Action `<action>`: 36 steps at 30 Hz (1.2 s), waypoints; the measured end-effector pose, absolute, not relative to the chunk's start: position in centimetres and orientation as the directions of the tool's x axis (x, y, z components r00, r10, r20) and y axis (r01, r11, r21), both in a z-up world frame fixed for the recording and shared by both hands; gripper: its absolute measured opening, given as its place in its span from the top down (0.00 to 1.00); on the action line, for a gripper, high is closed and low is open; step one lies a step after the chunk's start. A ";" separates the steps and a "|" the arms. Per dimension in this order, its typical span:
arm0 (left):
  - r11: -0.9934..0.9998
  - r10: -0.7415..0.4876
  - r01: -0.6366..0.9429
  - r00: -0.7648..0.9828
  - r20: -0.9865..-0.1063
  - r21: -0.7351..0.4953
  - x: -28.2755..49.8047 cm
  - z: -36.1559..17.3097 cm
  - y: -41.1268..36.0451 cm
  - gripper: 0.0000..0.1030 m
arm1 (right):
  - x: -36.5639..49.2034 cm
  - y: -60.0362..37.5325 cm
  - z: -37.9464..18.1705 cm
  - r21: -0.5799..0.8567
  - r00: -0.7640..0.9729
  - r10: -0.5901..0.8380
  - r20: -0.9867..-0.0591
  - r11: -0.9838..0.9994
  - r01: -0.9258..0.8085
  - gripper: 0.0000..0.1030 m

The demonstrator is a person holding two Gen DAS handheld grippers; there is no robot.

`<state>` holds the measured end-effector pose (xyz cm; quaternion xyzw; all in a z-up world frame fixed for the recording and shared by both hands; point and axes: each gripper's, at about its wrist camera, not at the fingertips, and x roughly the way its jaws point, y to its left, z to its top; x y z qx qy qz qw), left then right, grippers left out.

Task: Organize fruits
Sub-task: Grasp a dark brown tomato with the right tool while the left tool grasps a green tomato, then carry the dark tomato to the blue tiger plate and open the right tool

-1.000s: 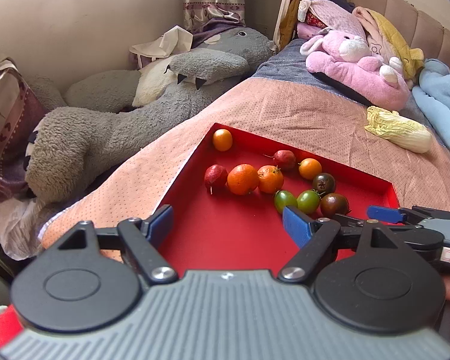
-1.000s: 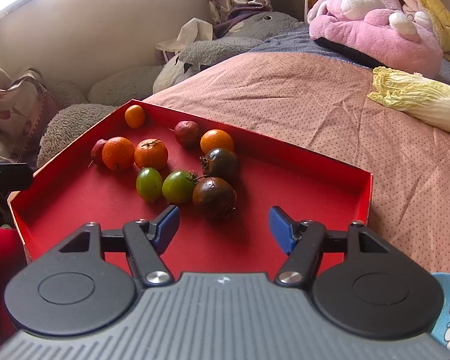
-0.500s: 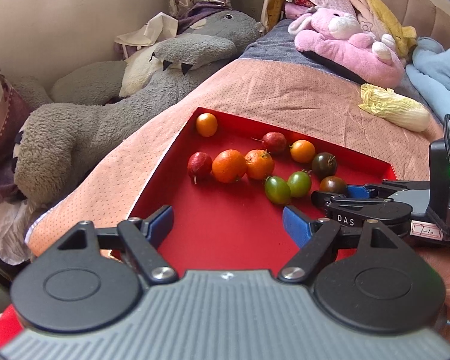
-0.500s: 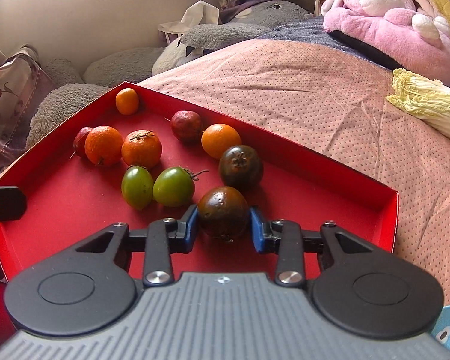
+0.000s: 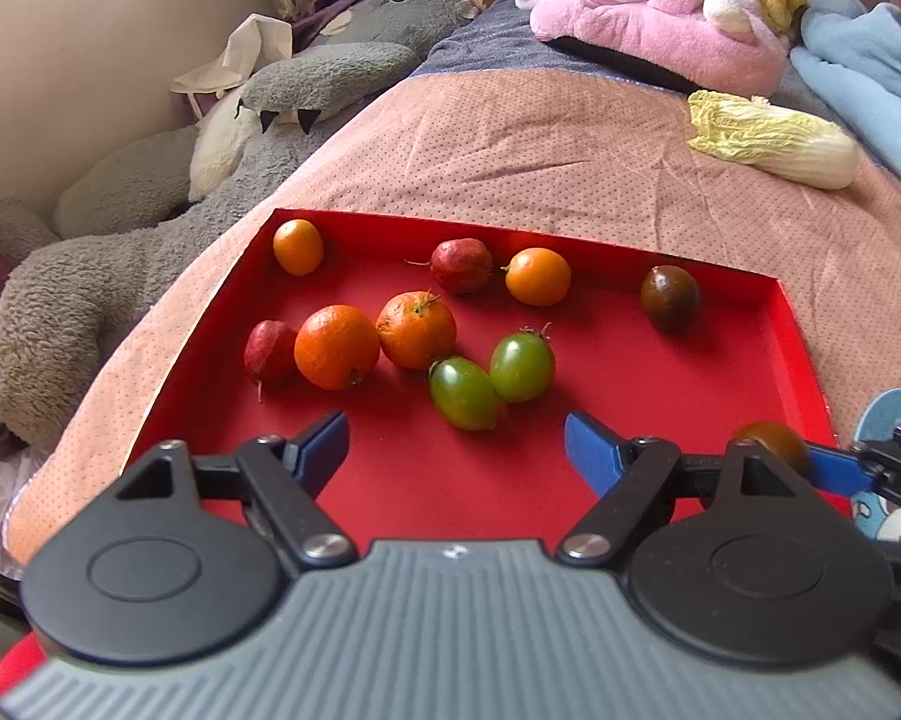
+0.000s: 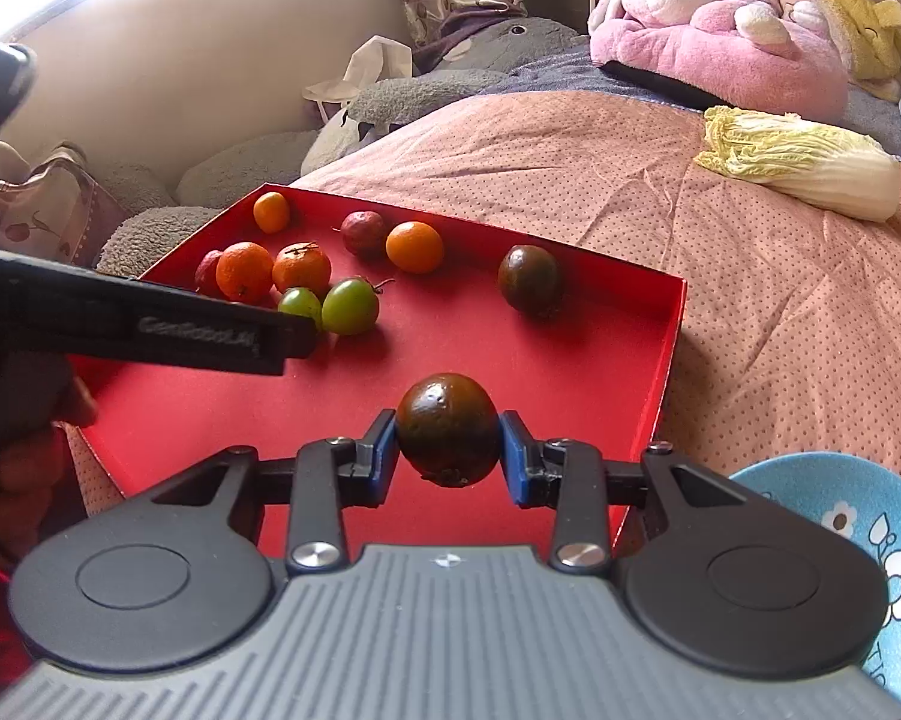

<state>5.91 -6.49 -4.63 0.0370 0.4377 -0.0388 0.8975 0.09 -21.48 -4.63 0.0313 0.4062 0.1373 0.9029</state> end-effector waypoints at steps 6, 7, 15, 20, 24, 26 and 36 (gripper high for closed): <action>0.998 0.007 0.052 0.555 -0.832 0.043 8.1 -6.3 -6.4 0.35 | -1.6 -21.7 -3.5 0.195 0.644 0.301 -0.704 0.953 -0.233 0.60; 0.998 0.013 0.046 0.548 -0.836 0.046 8.4 -6.5 -6.4 0.42 | -1.8 -21.7 -3.4 0.199 0.644 0.305 -0.701 0.952 -0.234 0.60; 0.998 0.021 0.043 0.578 -0.816 0.056 9.4 -6.7 -6.4 0.64 | -3.3 -22.3 -2.9 0.206 0.654 0.308 -0.691 0.951 -0.230 0.60; 0.999 -0.026 0.047 0.579 -0.815 0.001 8.8 -6.1 -6.1 0.65 | -4.2 -22.5 -2.8 0.217 0.656 0.314 -0.686 0.949 -0.227 0.60; 0.997 -0.065 0.064 0.597 -0.800 -0.034 7.3 -5.2 -6.1 0.65 | -4.8 -22.6 -2.9 0.220 0.653 0.312 -0.690 0.950 -0.222 0.60; 0.996 -0.078 0.080 0.602 -0.795 -0.037 6.6 -4.9 -6.5 0.65 | -5.0 -22.6 -2.9 0.218 0.652 0.310 -0.692 0.951 -0.221 0.60; 0.993 -0.091 0.120 0.625 -0.775 -0.020 4.7 -4.1 -7.6 0.65 | -6.7 -23.5 -1.4 0.213 0.674 0.294 -0.678 0.956 -0.203 0.60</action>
